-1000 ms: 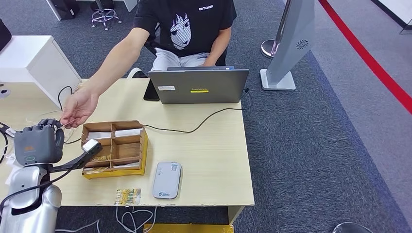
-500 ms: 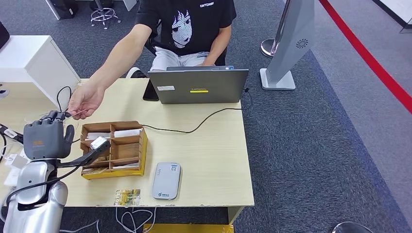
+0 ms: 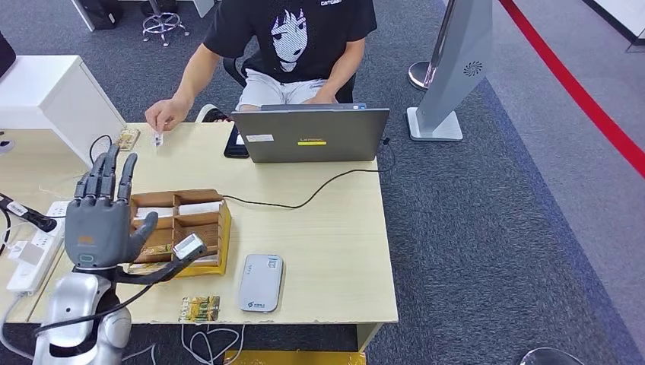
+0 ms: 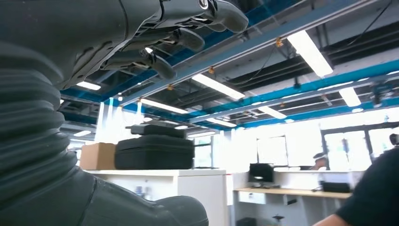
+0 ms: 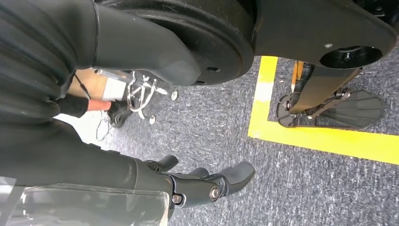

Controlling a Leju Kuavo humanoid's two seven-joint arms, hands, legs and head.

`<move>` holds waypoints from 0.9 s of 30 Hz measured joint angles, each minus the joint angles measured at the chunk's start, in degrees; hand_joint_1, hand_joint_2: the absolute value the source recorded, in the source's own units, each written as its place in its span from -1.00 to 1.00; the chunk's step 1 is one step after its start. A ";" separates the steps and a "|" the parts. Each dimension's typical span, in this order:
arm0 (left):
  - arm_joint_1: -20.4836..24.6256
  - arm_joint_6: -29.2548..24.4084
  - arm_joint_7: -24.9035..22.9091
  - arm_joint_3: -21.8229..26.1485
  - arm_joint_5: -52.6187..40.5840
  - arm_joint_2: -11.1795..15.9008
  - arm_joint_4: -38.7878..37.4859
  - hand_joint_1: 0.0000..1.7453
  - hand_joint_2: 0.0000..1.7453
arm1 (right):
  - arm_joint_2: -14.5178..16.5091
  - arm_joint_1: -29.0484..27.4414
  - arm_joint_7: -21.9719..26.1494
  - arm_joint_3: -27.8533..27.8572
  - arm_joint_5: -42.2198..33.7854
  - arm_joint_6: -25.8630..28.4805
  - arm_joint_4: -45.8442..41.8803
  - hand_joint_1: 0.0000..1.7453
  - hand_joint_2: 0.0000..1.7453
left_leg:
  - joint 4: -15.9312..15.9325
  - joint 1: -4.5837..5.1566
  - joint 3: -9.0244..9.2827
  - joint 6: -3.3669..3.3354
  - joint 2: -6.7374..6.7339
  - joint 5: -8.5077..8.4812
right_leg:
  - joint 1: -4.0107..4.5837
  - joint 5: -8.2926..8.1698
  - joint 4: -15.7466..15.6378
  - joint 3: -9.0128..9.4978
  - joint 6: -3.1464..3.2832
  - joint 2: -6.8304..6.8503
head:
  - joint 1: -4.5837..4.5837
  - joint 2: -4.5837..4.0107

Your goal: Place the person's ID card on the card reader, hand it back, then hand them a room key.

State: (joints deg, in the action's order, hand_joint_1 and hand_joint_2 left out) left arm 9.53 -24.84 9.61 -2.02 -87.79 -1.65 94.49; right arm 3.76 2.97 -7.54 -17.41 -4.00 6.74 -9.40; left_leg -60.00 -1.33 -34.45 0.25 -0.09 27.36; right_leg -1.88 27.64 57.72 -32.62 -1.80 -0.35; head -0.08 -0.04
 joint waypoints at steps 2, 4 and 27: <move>-1.75 0.18 0.39 -1.43 0.00 -0.71 2.34 -1.00 1.00 | 0.00 -0.01 0.00 0.16 -0.37 0.18 0.00 -1.00 1.00 | 0.00 0.00 -0.01 0.00 0.01 0.02 | 0.00 0.01 -0.01 0.00 -0.01 0.01 | 0.01 0.00; -3.32 0.82 1.12 -2.75 0.00 -0.96 4.15 -1.00 1.00 | 0.00 -0.04 0.00 0.42 -1.04 0.44 0.00 -1.00 1.00 | 0.00 0.00 0.00 0.00 0.00 0.04 | 0.00 0.01 -0.01 0.00 -0.01 0.01 | 0.00 0.00; -17.54 2.67 -14.40 -14.39 -0.01 19.60 3.24 -1.00 1.00 | 0.39 -0.71 0.99 4.41 -3.85 2.23 0.07 -1.00 1.00 | 0.12 -0.01 0.02 0.02 0.06 0.05 | 0.01 0.15 0.00 0.03 0.07 0.13 | 0.04 0.00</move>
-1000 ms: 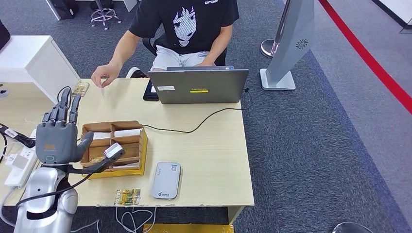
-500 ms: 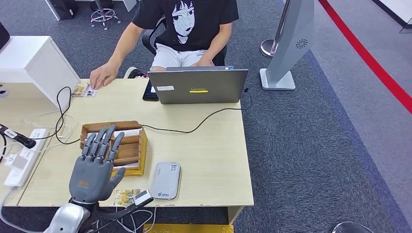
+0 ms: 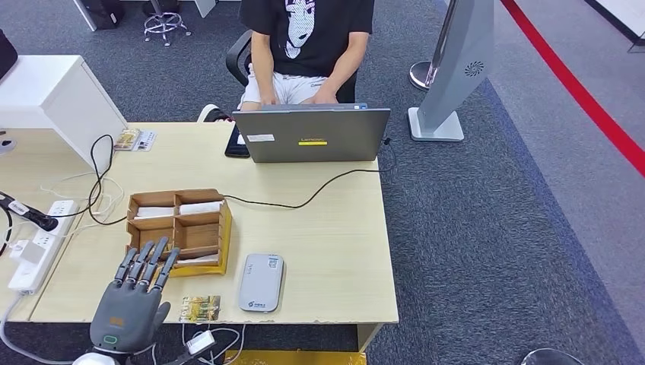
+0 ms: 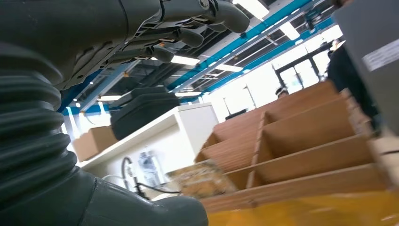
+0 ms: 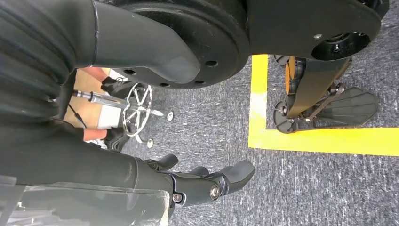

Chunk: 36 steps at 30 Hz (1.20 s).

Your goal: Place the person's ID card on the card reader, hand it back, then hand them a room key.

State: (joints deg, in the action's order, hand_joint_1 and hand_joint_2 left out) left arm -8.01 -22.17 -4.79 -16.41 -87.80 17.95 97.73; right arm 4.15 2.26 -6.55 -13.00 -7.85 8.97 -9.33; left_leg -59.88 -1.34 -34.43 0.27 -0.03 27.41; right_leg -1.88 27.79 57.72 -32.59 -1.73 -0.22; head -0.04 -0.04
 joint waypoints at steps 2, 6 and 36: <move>0.11 -0.23 -2.13 0.00 0.00 1.92 -0.99 -1.00 1.00 | 0.01 0.00 -0.04 0.01 0.04 -0.09 0.00 -1.00 1.00 | 0.00 -0.01 0.01 0.01 0.00 0.00 | 0.00 0.01 0.00 0.00 0.01 0.00 | -0.04 0.00; 0.56 -2.24 -3.40 0.01 0.00 3.73 -3.27 -1.00 1.00 | 0.02 0.02 -0.56 0.00 0.29 -0.38 0.00 -1.00 1.00 | 0.02 -0.01 0.02 0.02 0.00 -0.02 | 0.01 0.01 0.00 0.01 0.01 0.00 | -0.07 0.00; 7.97 -6.06 13.24 17.78 0.04 -13.10 -16.37 -1.00 1.00 | 0.05 0.10 -0.75 -0.39 2.89 -1.06 0.00 -1.00 1.00 | 0.01 0.01 0.02 0.02 0.03 -0.02 | -0.01 -0.01 0.00 0.01 0.03 0.02 | -0.06 0.00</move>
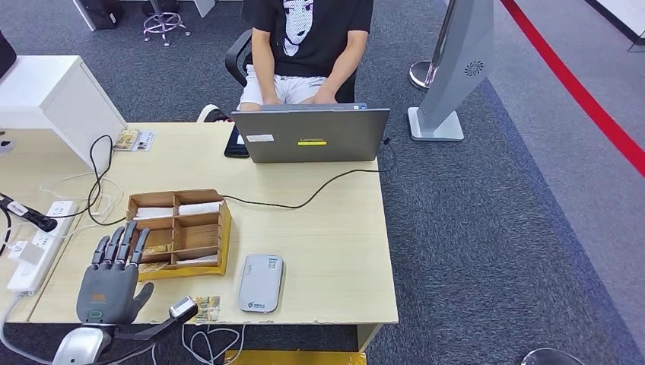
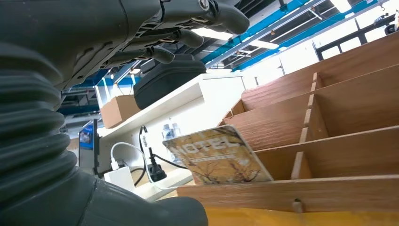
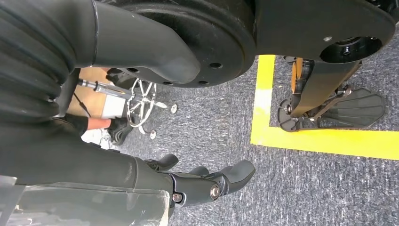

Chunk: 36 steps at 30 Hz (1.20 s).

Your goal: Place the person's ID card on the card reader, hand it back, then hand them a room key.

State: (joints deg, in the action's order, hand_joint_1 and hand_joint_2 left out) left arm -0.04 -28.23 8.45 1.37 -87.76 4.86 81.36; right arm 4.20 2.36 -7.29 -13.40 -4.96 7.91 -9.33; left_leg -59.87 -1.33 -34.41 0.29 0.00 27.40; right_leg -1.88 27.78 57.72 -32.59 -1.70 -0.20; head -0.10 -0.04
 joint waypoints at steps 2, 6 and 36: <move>0.29 0.09 -0.08 0.03 -0.01 -0.78 -0.32 -1.00 1.00 | 0.00 0.03 -0.01 0.00 0.01 0.00 0.00 -1.00 1.00 | 0.00 0.00 0.00 0.00 0.00 0.00 | 0.00 0.00 0.00 0.00 0.00 0.00 | 0.01 0.00; 0.68 0.19 -0.40 0.03 -0.02 -1.85 -0.85 -1.00 1.00 | 0.00 0.05 -0.13 -0.02 0.01 0.00 0.00 -1.00 1.00 | 0.00 0.00 0.00 0.00 0.00 0.00 | 0.00 0.00 0.00 0.00 0.00 -0.01 | -0.01 0.00; 1.19 -0.04 -4.88 0.03 -0.02 0.10 -2.61 -1.00 1.00 | 0.00 0.06 -0.07 -0.02 0.13 -0.10 0.00 -1.00 1.00 | 0.01 -0.01 -0.01 0.00 0.01 0.00 | 0.01 0.01 0.00 0.01 0.01 0.02 | -0.01 0.00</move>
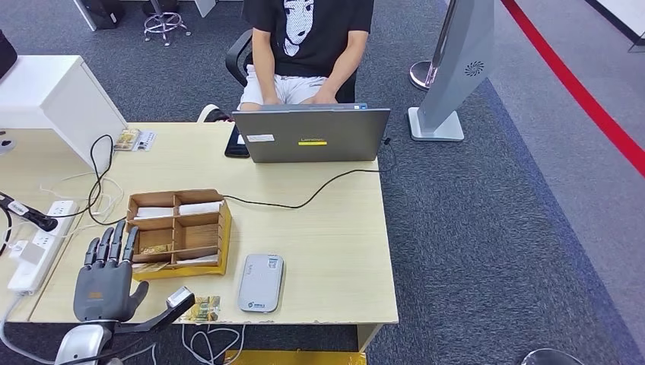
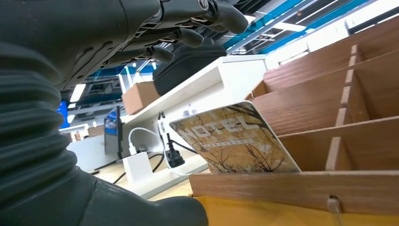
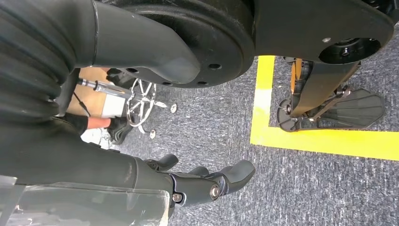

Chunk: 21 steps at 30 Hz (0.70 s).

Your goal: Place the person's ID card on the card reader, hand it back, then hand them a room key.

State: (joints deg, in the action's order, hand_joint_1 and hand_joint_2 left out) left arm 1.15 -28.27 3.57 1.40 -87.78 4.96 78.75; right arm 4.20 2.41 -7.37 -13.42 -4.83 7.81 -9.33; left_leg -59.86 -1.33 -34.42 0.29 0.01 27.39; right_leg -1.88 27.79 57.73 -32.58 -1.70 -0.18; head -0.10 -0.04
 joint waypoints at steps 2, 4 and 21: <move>-0.02 -0.01 0.00 0.00 0.00 0.34 -0.04 -1.00 1.00 | 0.00 -0.01 0.00 0.00 0.00 0.00 0.00 -1.00 1.00 | 0.00 0.00 -0.01 0.00 0.00 0.00 | 0.00 0.00 0.00 0.00 0.00 -0.01 | 0.01 0.00; -0.03 -0.02 -0.01 0.00 0.00 0.60 -0.05 -1.00 1.00 | 0.00 -0.01 0.00 0.00 0.00 0.01 0.00 -1.00 1.00 | 0.00 0.01 -0.01 0.00 0.00 0.00 | -0.01 0.00 0.00 0.00 0.00 -0.01 | 0.01 0.00; 0.11 -0.11 -0.02 0.26 0.00 1.49 -1.03 -1.00 1.00 | 0.00 0.00 0.01 -0.05 0.31 -0.04 0.00 -1.00 1.00 | 0.00 0.01 0.00 0.00 0.00 0.00 | 0.00 0.00 0.00 0.00 0.00 -0.01 | 0.01 0.00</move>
State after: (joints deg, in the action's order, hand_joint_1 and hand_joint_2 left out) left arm 1.26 -28.38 3.55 1.66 -87.78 6.44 77.72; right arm 4.20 2.41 -7.36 -13.47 -4.52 7.76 -9.33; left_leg -59.86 -1.33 -34.43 0.29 0.01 27.40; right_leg -1.88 27.79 57.72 -32.59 -1.70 -0.19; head -0.10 -0.04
